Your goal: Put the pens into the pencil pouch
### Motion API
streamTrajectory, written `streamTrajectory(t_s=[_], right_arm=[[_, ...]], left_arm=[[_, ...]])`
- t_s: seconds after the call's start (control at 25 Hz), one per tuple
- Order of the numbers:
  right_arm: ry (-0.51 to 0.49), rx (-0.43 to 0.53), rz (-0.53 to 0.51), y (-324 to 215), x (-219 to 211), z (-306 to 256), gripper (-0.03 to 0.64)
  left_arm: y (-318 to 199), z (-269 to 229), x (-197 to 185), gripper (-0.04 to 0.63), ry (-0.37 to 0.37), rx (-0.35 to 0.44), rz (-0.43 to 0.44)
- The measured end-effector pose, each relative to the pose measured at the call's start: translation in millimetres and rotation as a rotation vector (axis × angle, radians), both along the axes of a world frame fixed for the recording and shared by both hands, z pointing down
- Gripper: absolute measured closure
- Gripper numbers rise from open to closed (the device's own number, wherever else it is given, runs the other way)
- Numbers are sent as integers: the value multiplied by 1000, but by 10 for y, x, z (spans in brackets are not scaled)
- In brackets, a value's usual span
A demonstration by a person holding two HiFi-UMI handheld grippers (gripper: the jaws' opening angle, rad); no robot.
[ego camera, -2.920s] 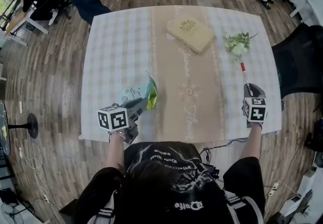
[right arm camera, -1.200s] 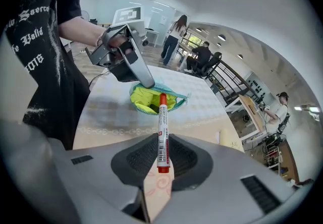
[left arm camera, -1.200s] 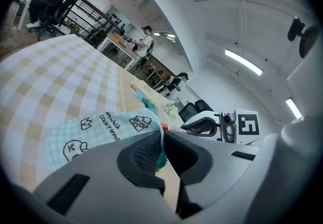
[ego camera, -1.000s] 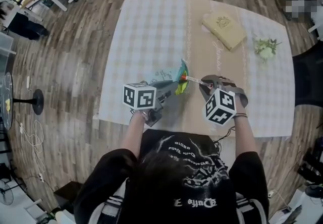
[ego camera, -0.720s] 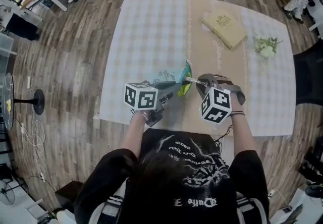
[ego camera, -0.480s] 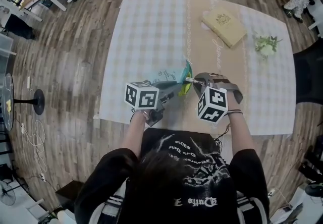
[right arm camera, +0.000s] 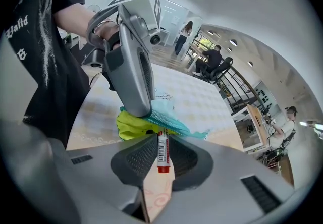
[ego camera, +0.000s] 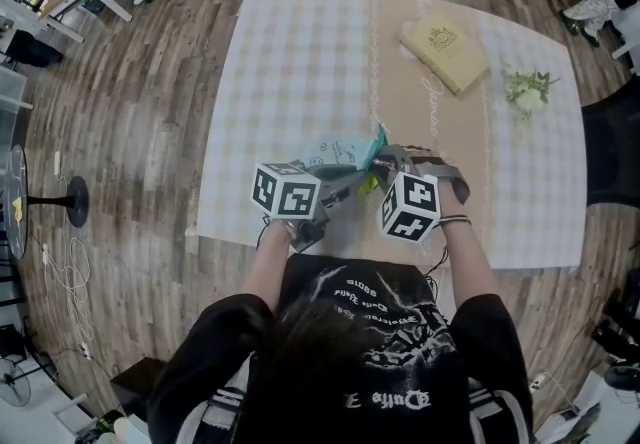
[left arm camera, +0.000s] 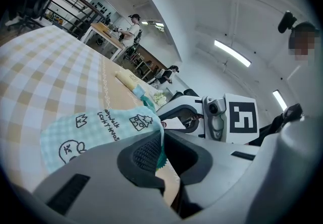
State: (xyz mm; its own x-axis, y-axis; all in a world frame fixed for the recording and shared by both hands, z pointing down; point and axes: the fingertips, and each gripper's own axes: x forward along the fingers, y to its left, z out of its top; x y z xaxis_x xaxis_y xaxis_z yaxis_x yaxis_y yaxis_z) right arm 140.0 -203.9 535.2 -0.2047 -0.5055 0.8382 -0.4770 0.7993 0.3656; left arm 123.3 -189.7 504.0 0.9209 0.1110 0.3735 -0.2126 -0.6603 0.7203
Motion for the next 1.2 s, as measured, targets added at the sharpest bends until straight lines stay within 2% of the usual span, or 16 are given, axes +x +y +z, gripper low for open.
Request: streamTrajectory(t_s=[0.2, 0.32, 0.48, 0.72, 0.96, 1.2], right_arm=[[-29, -6, 9, -122, 24, 38, 540], [-51, 14, 25, -274, 64, -2, 538], [-79, 37, 38, -30, -152, 24, 537], [-95, 53, 45, 244, -328, 78, 532], [-122, 56, 62, -132, -91, 13, 475], [-154, 86, 122, 147, -110, -65, 437]], left_arm=[[-120, 6, 44, 560, -20, 10, -1], [-253, -52, 118, 560, 3, -10, -14], [16, -83, 4, 560, 47, -28, -13], [294, -26, -197, 560, 40, -23, -16], [-126, -50, -13, 560, 31, -29, -46], [97, 13, -140, 560, 22, -22, -57]])
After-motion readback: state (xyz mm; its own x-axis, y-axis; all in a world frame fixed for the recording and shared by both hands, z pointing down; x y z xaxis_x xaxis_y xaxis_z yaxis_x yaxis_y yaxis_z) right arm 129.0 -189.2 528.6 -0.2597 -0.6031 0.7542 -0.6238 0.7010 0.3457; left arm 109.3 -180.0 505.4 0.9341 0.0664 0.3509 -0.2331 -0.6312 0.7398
